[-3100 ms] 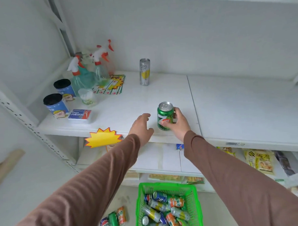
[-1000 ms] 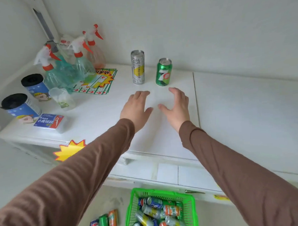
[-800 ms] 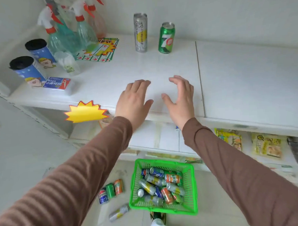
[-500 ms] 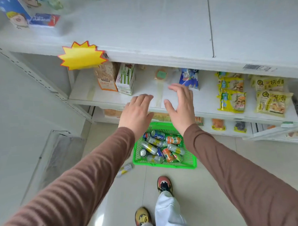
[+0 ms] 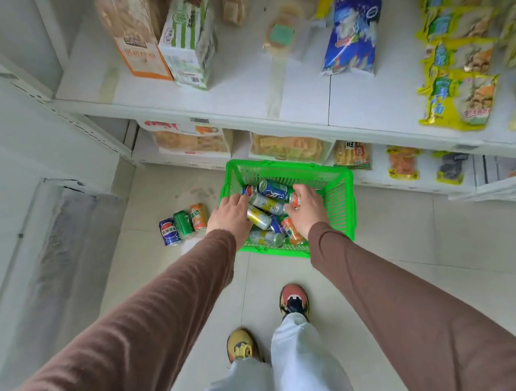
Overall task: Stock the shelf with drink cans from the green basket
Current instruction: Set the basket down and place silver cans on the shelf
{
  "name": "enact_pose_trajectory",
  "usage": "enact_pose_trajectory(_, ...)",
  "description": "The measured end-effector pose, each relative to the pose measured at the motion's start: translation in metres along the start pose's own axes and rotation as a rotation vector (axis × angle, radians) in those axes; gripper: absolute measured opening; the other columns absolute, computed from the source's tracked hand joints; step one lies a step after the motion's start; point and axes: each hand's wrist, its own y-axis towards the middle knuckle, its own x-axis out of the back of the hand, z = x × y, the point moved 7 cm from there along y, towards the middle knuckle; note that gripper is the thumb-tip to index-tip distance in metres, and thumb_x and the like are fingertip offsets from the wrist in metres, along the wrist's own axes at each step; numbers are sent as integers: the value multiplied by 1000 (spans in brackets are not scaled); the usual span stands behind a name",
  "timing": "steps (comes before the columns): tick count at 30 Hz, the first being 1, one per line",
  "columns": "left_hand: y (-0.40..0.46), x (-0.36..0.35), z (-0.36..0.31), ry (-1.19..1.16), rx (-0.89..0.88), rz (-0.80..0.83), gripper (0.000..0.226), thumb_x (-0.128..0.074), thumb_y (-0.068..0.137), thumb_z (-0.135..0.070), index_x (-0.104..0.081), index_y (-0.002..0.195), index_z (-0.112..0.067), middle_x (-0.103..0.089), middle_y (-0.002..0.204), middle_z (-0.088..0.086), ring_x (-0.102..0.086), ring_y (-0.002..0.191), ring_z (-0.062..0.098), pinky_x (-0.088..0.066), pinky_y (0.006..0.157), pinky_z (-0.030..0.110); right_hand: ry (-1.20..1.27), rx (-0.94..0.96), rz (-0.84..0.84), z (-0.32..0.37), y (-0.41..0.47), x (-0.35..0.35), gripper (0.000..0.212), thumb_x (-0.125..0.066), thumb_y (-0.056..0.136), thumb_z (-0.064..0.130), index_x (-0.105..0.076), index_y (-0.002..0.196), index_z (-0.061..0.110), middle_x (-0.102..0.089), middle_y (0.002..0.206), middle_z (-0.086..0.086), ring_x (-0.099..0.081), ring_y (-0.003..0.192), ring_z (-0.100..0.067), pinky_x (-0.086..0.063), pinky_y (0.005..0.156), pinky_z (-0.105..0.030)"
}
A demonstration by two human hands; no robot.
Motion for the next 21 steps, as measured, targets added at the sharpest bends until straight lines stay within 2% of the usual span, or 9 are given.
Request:
enact_pose_trajectory(5,44,-78,23,-24,50,51,57,-58,89,-26,-34,140,-14,-43,138,6,-41,126,27,-41,102,40,-61,-4,183,-44,47,-91,54,-63,97,27,-43,145,12,-48,143,-9,-45,133,-29,-40,109,-40)
enact_pose_trajectory(11,98,-161,51,-40,75,42,58,-57,89,-24,-34,141,-12,-44,136,8,-41,125,28,-41,102,40,-161,-8,308,-85,104,-192,60,-64,96,30,-40,147,11,-41,153,-11,-43,137,-31,-41,110,-42)
enact_pose_trajectory(15,127,-208,67,-50,91,64,60,-59,89,-22,-33,142,-9,-43,137,11,-40,126,30,-39,105,40,-244,-3,339,-108,136,-246,58,-66,95,32,-42,142,10,-44,148,-12,-43,134,-33,-44,106,-44)
enact_pose_trajectory(21,150,-256,84,-36,124,90,62,-60,85,-16,-33,141,-10,-41,138,11,-41,126,31,-43,102,43,-268,-37,324,-129,166,-300,67,-74,89,34,-42,142,9,-47,144,-14,-43,134,-32,-48,100,-44)
